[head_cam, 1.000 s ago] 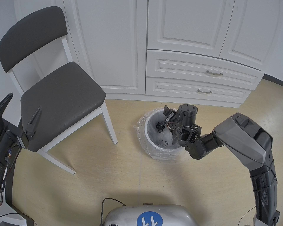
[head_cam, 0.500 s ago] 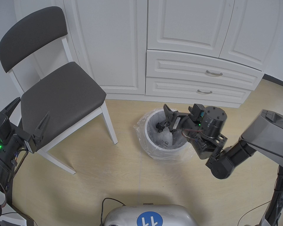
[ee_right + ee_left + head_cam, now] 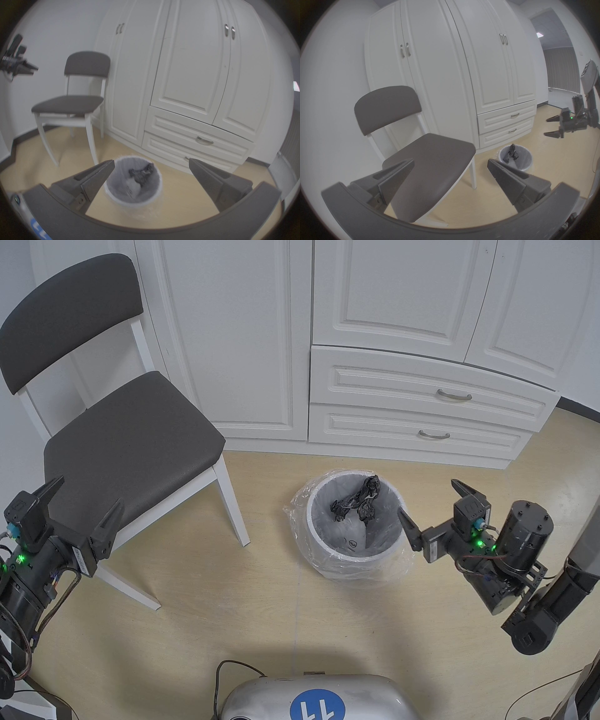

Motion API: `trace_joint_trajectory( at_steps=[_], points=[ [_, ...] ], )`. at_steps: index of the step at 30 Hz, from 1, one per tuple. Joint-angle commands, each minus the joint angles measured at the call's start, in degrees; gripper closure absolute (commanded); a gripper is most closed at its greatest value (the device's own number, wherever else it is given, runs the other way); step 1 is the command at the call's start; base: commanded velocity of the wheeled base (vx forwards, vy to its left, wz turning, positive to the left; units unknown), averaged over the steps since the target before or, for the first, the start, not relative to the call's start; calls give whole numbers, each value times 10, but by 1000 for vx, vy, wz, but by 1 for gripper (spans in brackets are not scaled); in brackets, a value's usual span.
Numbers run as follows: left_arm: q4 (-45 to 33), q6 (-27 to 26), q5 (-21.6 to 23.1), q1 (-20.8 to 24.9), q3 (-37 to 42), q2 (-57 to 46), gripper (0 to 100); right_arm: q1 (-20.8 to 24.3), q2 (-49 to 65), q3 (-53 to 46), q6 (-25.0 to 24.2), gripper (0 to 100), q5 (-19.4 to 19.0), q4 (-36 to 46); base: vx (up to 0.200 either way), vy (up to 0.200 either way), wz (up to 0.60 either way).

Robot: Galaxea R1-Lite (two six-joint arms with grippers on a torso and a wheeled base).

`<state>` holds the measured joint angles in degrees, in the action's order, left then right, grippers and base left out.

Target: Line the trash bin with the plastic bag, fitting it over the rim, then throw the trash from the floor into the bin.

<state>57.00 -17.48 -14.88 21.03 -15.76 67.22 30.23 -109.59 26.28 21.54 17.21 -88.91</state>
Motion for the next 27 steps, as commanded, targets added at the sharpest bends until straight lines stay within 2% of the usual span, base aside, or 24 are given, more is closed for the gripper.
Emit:
trace_joint_trajectory(
  at_steps=[1, 2, 7, 8, 11, 13, 15, 17, 18, 19, 20, 24, 27],
  points=[
    [-1, 13, 0, -42, 19, -1, 0, -30, 47, -62, 37, 0, -4, -11, 0, 0, 0],
    [-1, 32, 1, -55, 19, 5, 0, -35, 47, -70, 39, 0, -2, -11, 0, 0, 0],
    [0, 78, 0, -62, 16, 15, 0, -65, 13, -64, 35, 0, -3, -11, 0, 0, 0],
    [0, 102, 1, -61, 15, 15, 0, -70, -15, -45, 21, 0, -5, -11, 0, 0, 0],
    [0, 133, 1, -62, 12, 20, 0, -56, -32, -13, -47, 0, -3, -11, 0, 0, 0],
    [0, 144, 2, -62, 9, 28, 0, -45, -37, -7, -75, 0, 1, -11, 0, 0, 0],
    [0, 148, 2, -64, 10, 34, 0, -45, -40, -11, -84, 0, 2, -11, 0, 0, 0],
    [-1, 148, 2, -68, 19, 42, 0, -48, -57, -31, -130, 0, 2, -11, 0, 0, 0],
    [-1, 148, 2, -68, 19, 42, 0, -48, -57, -31, -130, 0, 2, -11, 0, 0, 0],
    [-1, 148, 1, -68, 26, 48, 0, -57, -67, -39, -170, 0, 0, -11, 0, 0, 0],
    [-1, 149, 1, -68, 27, 50, 0, -61, -69, -40, -178, 0, -3, -11, 0, 0, 0],
    [2, 202, 3, -78, 12, 54, 0, -80, -55, -46, -193, 0, -6, 44, 0, 0, 0],
    [-2, 247, 13, -88, -43, 30, 0, -90, -4, -46, -193, 0, -6, 108, 0, 0, 0]
  ],
)
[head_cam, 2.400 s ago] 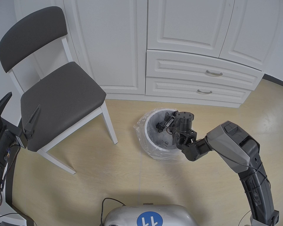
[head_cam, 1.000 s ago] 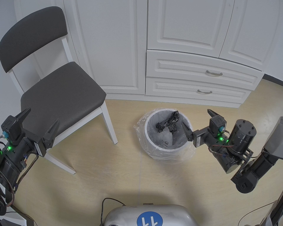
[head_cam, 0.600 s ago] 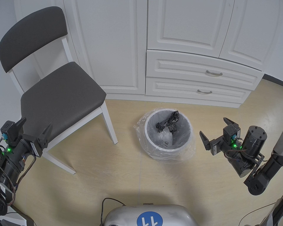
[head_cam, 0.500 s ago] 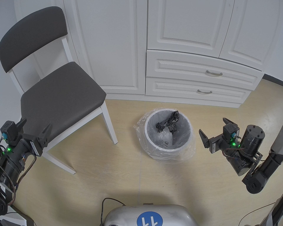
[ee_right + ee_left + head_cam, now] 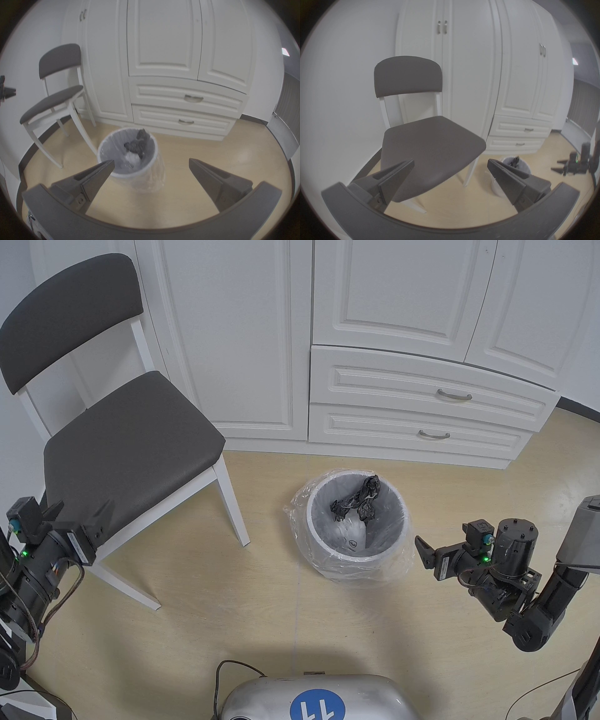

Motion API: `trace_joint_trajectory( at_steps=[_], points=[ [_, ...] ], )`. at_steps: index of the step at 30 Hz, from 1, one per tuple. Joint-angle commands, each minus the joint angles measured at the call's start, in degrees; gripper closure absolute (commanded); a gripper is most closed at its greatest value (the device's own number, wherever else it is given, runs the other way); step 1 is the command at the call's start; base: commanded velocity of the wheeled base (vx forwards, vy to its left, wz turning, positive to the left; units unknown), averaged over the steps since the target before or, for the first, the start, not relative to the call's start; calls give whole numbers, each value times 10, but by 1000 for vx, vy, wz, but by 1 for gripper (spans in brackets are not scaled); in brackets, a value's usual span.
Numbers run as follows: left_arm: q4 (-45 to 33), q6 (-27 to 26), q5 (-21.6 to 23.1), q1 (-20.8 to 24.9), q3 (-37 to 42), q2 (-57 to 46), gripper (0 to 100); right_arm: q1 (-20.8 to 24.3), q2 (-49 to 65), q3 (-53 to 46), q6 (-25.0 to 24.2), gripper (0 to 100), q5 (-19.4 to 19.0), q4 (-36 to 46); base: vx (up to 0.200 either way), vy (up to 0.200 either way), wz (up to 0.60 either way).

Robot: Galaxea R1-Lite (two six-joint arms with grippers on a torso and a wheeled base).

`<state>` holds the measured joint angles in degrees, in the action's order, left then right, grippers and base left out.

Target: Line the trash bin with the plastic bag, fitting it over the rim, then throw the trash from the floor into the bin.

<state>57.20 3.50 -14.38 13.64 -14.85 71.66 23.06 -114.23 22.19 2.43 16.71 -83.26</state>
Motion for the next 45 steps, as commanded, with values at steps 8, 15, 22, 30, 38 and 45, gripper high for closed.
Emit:
trace_joint_trajectory(
  at_steps=[8, 15, 22, 30, 38, 45],
  points=[
    [-256, 46, 121, -106, -197, -95, 0, -30, 227, 76, -36, 0, 5, 352, 0, 0, 0],
    [-484, 46, 171, -155, -323, -147, 0, -66, 371, 167, -74, 0, 6, 597, 0, 0, 0],
    [-536, 44, 175, -150, -323, -213, 0, -142, 455, 175, -94, 0, 10, 640, 0, 0, 0],
    [-591, 44, 185, -145, -324, -301, 0, -217, 591, 131, -109, 0, 9, 638, 0, 0, 0],
    [-601, 48, 179, -151, -302, -387, 0, -258, 756, 104, -106, 0, 9, 641, 0, 0, 0],
    [-639, 49, 138, -154, -292, -442, 0, -295, 873, 96, -107, 0, 11, 681, 0, 0, 0]
  ],
)
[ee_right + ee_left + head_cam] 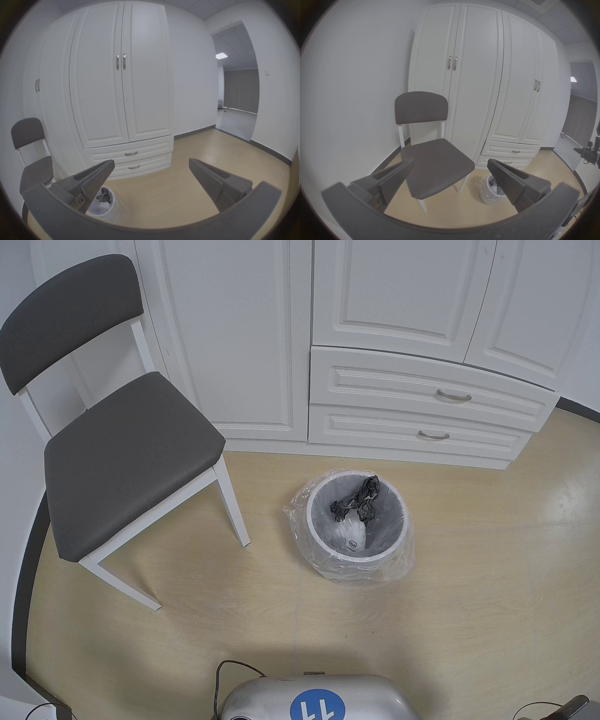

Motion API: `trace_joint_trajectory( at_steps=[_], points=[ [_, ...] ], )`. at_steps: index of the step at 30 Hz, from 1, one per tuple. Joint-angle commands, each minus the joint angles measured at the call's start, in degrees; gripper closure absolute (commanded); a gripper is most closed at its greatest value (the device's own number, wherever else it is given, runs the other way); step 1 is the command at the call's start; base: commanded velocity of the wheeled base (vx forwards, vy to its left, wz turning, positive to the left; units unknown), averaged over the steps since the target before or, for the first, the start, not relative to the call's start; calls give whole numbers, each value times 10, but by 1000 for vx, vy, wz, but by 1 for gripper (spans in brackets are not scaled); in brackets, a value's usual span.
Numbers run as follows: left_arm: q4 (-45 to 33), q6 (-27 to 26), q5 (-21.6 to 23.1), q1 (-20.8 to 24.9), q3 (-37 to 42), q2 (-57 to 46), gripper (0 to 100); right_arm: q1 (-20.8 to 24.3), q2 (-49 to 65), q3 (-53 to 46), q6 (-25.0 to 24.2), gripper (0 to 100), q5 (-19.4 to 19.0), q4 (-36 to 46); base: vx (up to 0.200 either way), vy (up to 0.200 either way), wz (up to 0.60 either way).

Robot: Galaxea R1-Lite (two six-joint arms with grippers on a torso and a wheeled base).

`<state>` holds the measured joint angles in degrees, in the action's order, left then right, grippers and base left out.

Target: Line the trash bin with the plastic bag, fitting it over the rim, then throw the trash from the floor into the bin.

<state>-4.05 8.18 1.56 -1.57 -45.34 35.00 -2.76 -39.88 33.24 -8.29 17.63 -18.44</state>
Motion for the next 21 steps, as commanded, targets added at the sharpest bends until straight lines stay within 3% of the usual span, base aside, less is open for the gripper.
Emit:
trace_joint_trajectory(
  at_steps=[1, 5, 10, 14, 18, 21],
  points=[
    [-28, 2, -22, -2, 13, -78, 0, -37, 133, -14, 0, 0, 2, 35, 0, 0, 0],
    [-77, 3, -21, 6, 13, -129, 0, -28, 253, -13, 0, 0, 0, 132, 0, 0, 0],
    [-116, 3, -22, 16, -7, -156, 0, -18, 324, -23, -1, 0, 0, 192, 0, 0, 0],
    [-159, 2, -23, 20, -44, -170, 0, -14, 347, -41, -5, 0, 9, 205, 0, 0, 0],
    [-216, 1, -22, 21, -80, -188, 0, 35, 391, -46, 13, 0, 33, 224, 0, 0, 0],
    [-236, 0, -23, 21, -99, -194, 0, 29, 399, -54, 15, 0, 37, 238, 0, 0, 0]
  ],
)
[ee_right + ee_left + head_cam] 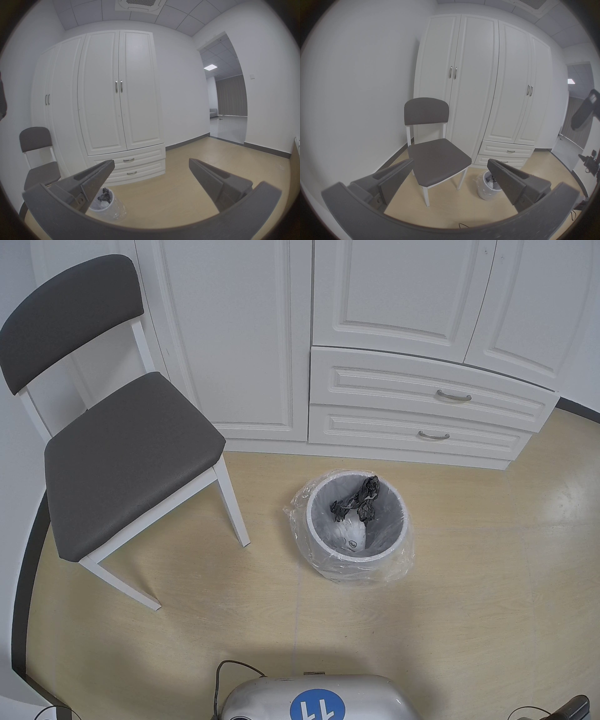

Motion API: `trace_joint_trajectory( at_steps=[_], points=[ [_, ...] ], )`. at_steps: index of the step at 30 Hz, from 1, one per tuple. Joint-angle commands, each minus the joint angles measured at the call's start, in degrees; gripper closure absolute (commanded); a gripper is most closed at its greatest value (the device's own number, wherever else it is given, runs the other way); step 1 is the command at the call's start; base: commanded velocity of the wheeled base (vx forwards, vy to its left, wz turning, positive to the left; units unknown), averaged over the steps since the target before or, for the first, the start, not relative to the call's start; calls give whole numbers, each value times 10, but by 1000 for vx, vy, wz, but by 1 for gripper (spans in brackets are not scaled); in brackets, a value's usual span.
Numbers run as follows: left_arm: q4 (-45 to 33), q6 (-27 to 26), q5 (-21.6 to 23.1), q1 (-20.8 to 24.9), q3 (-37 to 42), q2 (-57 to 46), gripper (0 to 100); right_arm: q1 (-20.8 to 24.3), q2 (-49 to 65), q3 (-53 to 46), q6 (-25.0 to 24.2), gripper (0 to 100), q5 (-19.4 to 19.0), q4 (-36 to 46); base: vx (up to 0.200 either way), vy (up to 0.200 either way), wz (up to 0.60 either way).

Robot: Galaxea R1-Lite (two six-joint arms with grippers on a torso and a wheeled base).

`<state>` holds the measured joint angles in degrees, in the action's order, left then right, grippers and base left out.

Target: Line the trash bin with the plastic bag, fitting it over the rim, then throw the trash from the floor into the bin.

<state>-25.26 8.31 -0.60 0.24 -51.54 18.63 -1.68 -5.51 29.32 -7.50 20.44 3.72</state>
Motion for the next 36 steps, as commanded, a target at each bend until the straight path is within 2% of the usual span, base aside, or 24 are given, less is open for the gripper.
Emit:
trace_joint_trajectory(
  at_steps=[1, 10, 14, 20, 22, 25, 30, 36],
  points=[
    [-31, -3, -1, 3, -45, -36, 0, 18, 55, -15, -2, 0, 7, 16, 0, 0, 0],
    [-56, -18, 0, -6, -63, -61, 0, 18, 55, -6, -16, 0, 8, 10, 0, 0, 0],
    [-66, -25, -3, -8, -61, -80, 0, 18, 55, 4, -31, 0, 8, -36, 0, 0, 0],
    [-94, -25, -3, -7, -47, -140, 0, 18, 55, 20, -29, 0, 0, -78, 0, 0, 0],
    [-124, -22, 0, 2, -35, -178, 0, 18, 55, 36, -30, 0, -23, -89, 0, 0, 0],
    [-142, -15, -5, -2, -38, -185, 0, 18, 55, 43, -33, 0, -33, -99, 0, 0, 0],
    [-134, -8, -5, -2, -40, -185, 0, 18, 55, 37, -35, 0, -32, -121, 0, 0, 0],
    [-68, -8, -6, -2, -10, -185, 0, 18, 55, -30, -27, 0, -31, -236, 0, 0, 0]
  ],
)
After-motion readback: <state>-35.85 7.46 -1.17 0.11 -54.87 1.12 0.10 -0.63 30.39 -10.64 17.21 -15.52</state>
